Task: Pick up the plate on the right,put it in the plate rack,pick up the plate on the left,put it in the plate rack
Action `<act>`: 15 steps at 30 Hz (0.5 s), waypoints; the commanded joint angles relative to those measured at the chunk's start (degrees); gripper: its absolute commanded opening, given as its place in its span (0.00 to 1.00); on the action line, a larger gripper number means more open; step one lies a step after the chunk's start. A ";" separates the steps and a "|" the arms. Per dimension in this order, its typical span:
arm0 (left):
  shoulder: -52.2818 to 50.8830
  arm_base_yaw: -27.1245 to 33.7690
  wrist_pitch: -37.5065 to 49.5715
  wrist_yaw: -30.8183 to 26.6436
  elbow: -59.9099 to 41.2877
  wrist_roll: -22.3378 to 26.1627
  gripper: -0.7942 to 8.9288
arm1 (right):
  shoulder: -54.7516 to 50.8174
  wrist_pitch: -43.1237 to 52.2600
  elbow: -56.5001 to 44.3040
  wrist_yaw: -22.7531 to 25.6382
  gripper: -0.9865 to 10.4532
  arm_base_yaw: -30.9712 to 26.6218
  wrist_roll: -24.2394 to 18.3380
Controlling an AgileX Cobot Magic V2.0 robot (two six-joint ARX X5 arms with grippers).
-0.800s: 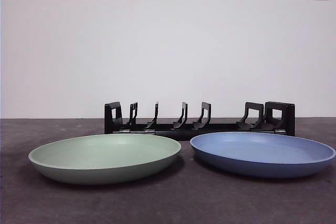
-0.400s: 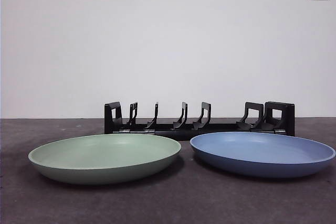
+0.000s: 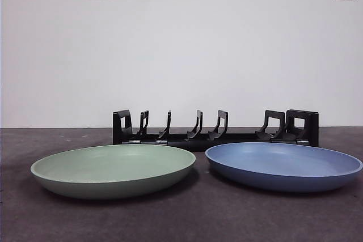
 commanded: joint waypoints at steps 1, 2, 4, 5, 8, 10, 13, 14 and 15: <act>0.11 -1.14 0.98 0.20 0.15 1.46 0.76 | 4.96 1.29 0.04 0.35 0.53 0.04 0.59; 0.20 -1.51 1.16 0.20 0.15 1.70 0.76 | 6.78 1.77 0.04 0.35 0.53 0.04 0.59; 0.52 -2.38 1.57 -0.09 0.15 2.51 0.76 | 10.91 3.02 0.04 0.35 0.53 0.04 0.59; 0.66 -2.75 1.62 -0.35 0.15 3.10 0.76 | 12.63 3.56 0.04 0.37 0.53 0.09 0.59; 1.44 -4.04 1.66 -0.44 0.15 4.46 0.76 | 18.21 5.05 0.04 1.66 0.53 0.83 0.61; 2.19 -4.98 1.77 -0.42 0.15 5.42 0.76 | 21.90 5.95 0.04 3.48 0.53 1.33 0.57; 3.56 -6.34 1.79 -0.46 0.15 7.28 0.76 | 26.67 7.72 0.04 4.48 0.53 2.51 0.59; 3.98 -6.75 1.79 -0.50 0.15 7.74 0.76 | 27.93 8.35 0.04 4.68 0.53 2.86 0.59; 4.55 -7.26 1.81 -0.96 0.15 8.02 0.76 | 29.27 9.07 0.04 4.94 0.52 3.32 0.59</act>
